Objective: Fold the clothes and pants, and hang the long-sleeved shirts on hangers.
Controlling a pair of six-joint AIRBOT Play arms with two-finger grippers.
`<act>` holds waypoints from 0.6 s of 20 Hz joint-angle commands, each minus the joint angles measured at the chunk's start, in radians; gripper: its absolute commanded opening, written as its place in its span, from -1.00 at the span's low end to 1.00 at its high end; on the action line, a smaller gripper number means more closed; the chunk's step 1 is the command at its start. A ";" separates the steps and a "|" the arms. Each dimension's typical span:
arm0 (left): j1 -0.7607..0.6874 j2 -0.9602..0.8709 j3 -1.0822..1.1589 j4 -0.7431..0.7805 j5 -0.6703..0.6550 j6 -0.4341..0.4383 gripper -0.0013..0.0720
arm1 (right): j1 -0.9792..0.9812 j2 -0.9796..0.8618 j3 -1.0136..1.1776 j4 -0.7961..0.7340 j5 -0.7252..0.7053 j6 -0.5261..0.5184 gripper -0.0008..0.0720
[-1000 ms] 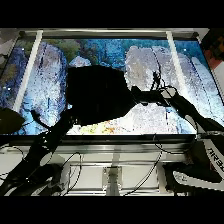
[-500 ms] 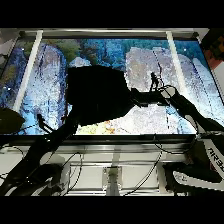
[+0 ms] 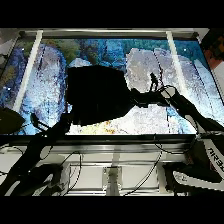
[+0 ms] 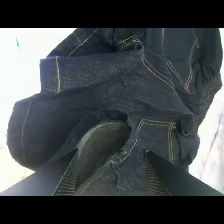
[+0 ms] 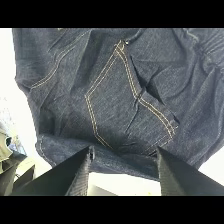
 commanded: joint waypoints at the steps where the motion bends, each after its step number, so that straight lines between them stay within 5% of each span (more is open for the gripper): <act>1: -0.026 -0.082 0.010 0.000 0.109 0.027 0.29 | 0.000 0.001 0.000 -0.002 0.012 -0.001 0.27; 5: -0.103 -0.188 0.079 0.001 0.137 0.137 0.29 | 0.000 0.001 0.001 -0.003 0.010 -0.001 0.27; 12: -0.107 -0.322 0.138 0.002 0.139 0.159 0.29 | 0.000 0.001 0.000 -0.005 0.011 -0.001 0.27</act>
